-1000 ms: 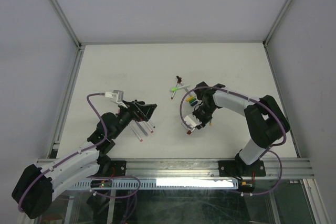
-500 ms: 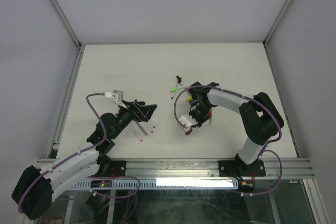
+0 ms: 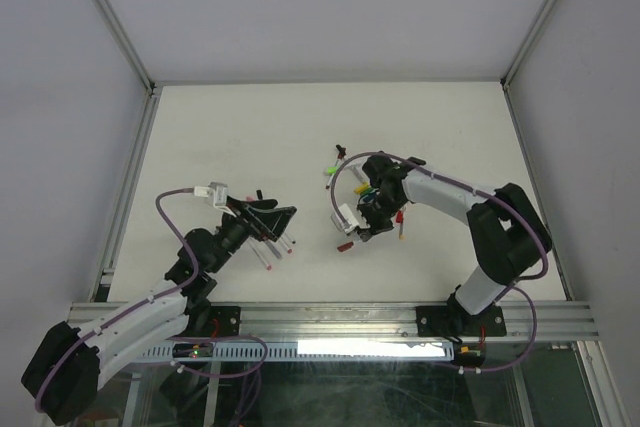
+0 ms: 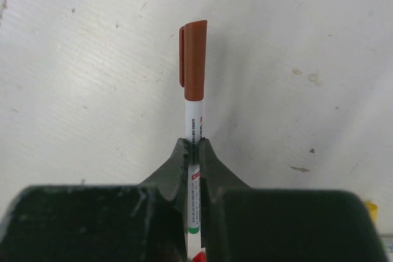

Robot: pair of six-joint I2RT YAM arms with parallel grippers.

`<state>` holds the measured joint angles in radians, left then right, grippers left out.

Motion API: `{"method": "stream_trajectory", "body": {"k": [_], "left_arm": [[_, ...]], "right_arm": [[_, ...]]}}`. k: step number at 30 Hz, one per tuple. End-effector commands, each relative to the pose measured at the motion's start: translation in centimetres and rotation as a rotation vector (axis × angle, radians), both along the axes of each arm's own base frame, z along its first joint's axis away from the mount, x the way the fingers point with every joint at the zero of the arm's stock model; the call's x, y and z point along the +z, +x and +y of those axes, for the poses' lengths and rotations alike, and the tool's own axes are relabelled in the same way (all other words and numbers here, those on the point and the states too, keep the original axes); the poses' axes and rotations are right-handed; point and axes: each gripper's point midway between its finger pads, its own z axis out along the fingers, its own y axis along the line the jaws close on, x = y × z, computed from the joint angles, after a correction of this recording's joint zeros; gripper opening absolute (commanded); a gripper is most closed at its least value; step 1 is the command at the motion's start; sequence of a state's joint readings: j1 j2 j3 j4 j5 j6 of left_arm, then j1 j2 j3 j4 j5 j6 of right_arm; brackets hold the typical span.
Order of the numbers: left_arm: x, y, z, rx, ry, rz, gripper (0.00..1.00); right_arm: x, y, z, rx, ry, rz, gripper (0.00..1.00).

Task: Open the pen caps
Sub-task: Pick up the pen from the center of the board.

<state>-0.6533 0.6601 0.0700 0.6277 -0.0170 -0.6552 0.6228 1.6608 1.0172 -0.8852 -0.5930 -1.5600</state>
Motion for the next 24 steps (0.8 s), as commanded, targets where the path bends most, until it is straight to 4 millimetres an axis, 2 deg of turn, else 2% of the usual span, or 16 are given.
{"method": "stream_trajectory", "body": {"k": [1,3,5,9,14,17,20,24], "left_arm": [[3.9,-1.4,-0.2,-0.060,-0.154,-0.121,0.98],[4.7,-2.0,-0.1,-0.079,-0.201,-0.147,0.98],[5.9,-2.7,0.1,-0.101,-0.274,-0.177,0.99],[8.5,-3.8,0.5,-0.142,-0.399,-0.234,0.99],[9.0,-2.5,-0.1,-0.138,-0.471,-0.142,0.99],[8.2,-1.0,-0.5,-0.108,-0.504,-0.049,0.97],[7.5,0.5,-1.0,-0.072,-0.524,0.023,0.96],[7.2,1.9,-2.2,-0.044,-0.539,0.076,0.94]], "right_arm": [[4.8,0.7,2.9,-0.134,0.198,0.036,0.00],[6.3,1.1,3.5,-0.175,0.244,0.051,0.00],[8.0,2.3,4.4,-0.289,0.277,0.062,0.00],[12.2,3.8,6.1,-0.456,0.366,0.126,0.00],[16.3,4.4,7.9,-0.617,0.463,0.288,0.00],[17.5,4.4,8.4,-0.667,0.520,0.366,0.00],[17.9,5.0,8.1,-0.709,0.545,0.388,0.00],[17.6,4.7,7.8,-0.731,0.560,0.410,0.00]]}}
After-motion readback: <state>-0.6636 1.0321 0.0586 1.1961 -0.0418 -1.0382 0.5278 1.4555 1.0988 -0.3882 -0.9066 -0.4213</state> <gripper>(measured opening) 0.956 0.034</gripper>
